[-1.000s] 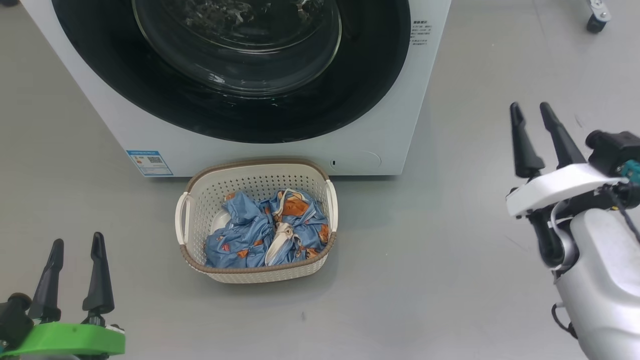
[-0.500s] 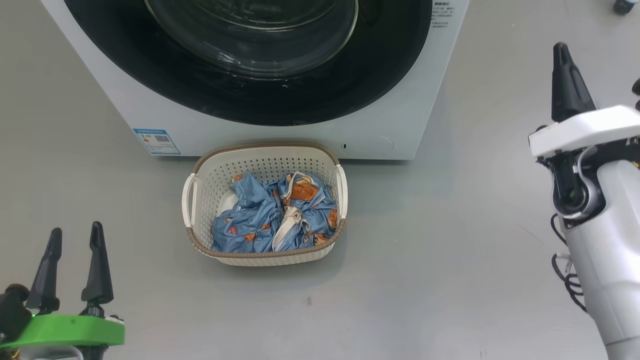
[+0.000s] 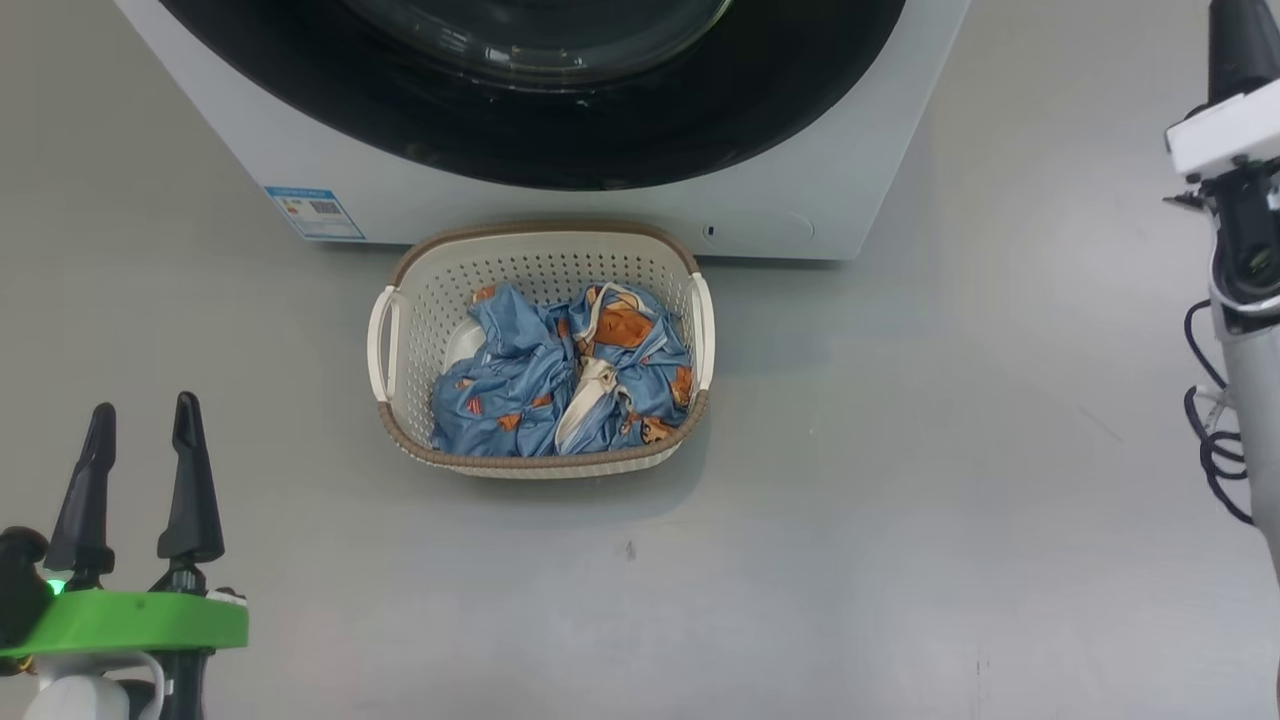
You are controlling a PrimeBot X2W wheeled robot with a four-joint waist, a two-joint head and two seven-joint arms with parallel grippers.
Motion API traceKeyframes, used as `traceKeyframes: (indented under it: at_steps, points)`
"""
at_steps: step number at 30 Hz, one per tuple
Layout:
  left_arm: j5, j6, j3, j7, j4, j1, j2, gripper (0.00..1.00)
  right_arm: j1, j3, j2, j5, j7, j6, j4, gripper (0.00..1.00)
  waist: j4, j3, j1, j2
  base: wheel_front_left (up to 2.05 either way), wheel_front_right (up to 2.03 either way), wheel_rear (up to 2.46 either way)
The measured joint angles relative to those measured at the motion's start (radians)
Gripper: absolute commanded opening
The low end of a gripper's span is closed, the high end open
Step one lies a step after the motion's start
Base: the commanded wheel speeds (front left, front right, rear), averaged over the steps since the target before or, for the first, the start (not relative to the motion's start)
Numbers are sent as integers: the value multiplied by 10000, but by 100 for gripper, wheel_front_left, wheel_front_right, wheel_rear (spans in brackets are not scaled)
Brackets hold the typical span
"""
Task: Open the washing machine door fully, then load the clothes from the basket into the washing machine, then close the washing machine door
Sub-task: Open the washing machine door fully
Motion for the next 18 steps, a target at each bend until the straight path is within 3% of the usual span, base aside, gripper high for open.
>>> traceKeyframes:
  at_steps: [18]
  points:
    - [-2, 0, -94, 0, -67, -490, -159, 100, -1750, -353, -196, 1992, 1726, -2, 719, 0, 546, 1034, 0, 0, 0, 0, 0]
